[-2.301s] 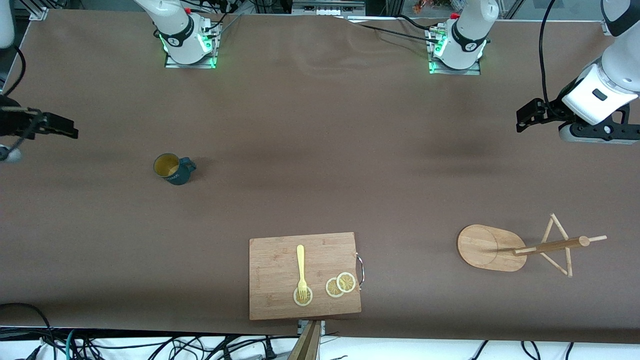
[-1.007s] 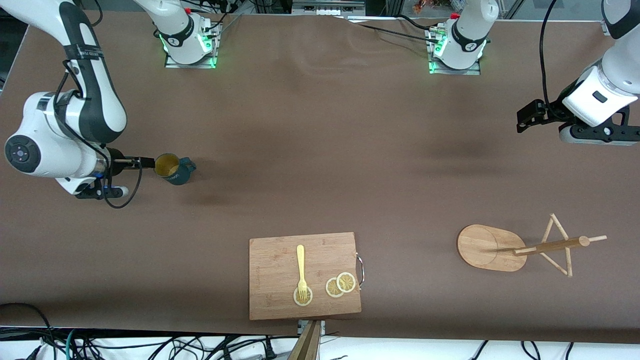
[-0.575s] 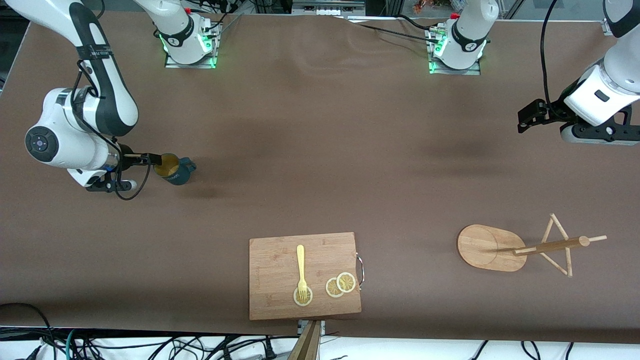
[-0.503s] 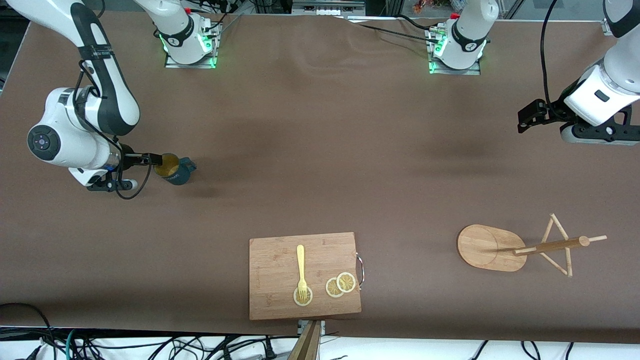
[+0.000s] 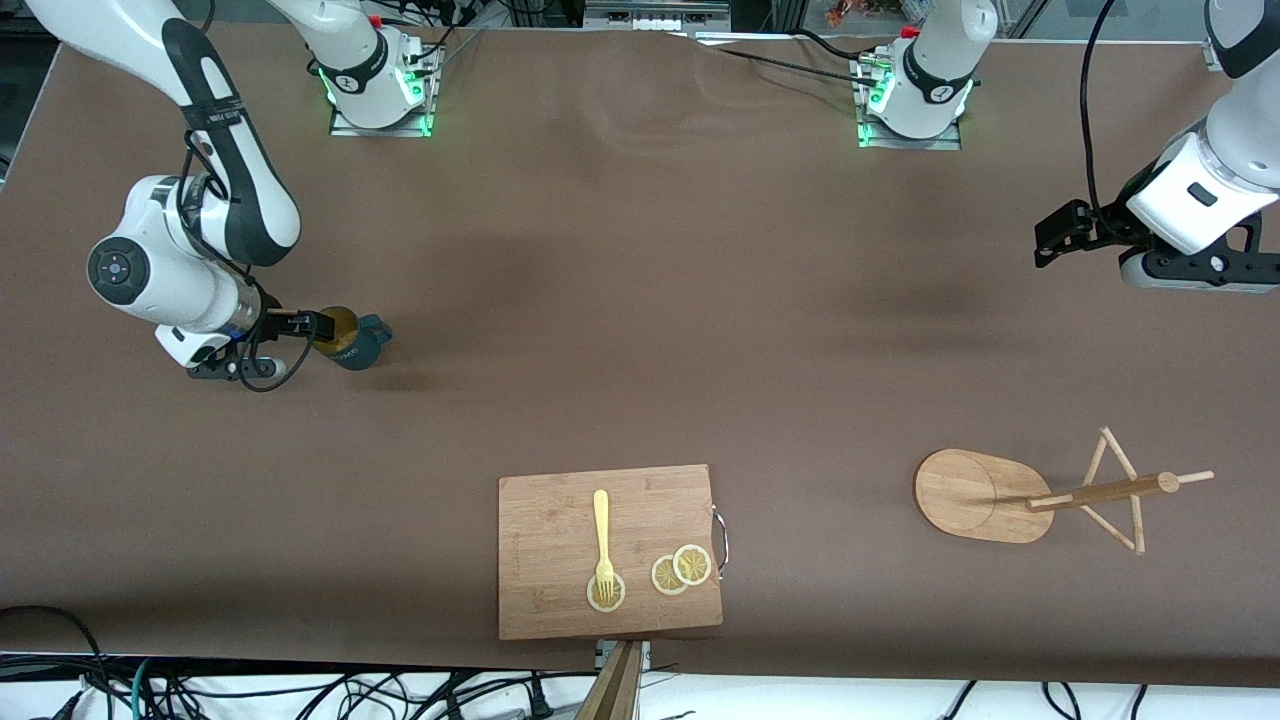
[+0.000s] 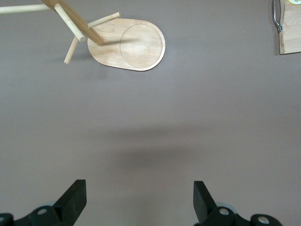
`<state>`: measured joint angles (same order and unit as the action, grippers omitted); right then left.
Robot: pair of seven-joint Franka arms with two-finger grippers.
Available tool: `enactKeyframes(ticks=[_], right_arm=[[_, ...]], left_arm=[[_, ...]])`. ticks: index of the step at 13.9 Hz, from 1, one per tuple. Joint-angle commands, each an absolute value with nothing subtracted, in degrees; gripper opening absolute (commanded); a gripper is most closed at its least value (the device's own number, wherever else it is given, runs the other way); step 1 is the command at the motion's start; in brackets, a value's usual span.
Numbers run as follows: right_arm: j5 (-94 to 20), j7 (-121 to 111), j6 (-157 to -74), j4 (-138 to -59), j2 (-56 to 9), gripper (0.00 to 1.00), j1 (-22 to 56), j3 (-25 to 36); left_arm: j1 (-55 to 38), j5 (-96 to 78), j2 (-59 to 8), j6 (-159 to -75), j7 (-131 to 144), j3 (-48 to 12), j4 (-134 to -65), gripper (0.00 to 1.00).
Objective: Pass cup and hang on rack
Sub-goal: 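Move the right gripper toward the teal mug, then close the right gripper on the teal mug's rim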
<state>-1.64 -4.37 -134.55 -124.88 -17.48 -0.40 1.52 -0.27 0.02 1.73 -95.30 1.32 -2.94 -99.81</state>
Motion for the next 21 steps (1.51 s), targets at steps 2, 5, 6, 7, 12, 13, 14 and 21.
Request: enactKeyframes(ticks=[2, 5, 6, 7, 12, 13, 14, 21], right_arm=[[-2.3, -3.7, -136.4, -126.6, -16.7, 0.79, -0.1, 1.4], [-2.4, -3.7, -136.1, -126.6, -16.6, 0.2, -0.1, 1.3], [-2.4, -3.4, -135.9, -126.5, -16.6, 0.07, -0.1, 1.1], [-2.4, -2.6, -135.9, -126.5, -16.6, 0.0, -0.1, 1.1], [-2.4, -2.2, -135.9, -125.3, -16.3, 0.0, -0.1, -0.2], [-2.4, -2.2, -135.8, -124.1, -16.3, 0.0, -0.1, -0.5], [-2.4, -2.4, -135.8, -123.0, -16.3, 0.0, -0.1, -1.0], [-2.4, 18.8, -135.3, -112.9, -20.1, 0.0, 10.5, -5.0]], left_arm=[[-0.3, 1.1, 0.6, -93.9, 0.4, -3.2, -97.5, 1.0], [-0.3, 1.1, 0.6, -93.9, 0.4, -3.1, -97.5, 1.0], [-0.2, 1.1, 0.6, -93.9, 0.3, -3.0, -97.5, 1.0], [-0.2, 1.1, 0.6, -93.9, 0.3, -3.0, -97.5, 1.0], [-0.3, 1.1, 0.6, -93.9, 0.4, -3.0, -97.5, 1.0], [-0.3, 1.1, 0.6, -93.9, 0.4, -3.0, -97.5, 1.0], [-0.3, 1.1, 0.6, -93.9, 0.5, -3.0, -97.5, 1.0], [-0.3, 1.1, 0.6, -93.9, 0.4, -3.1, -97.5, 1.0]])
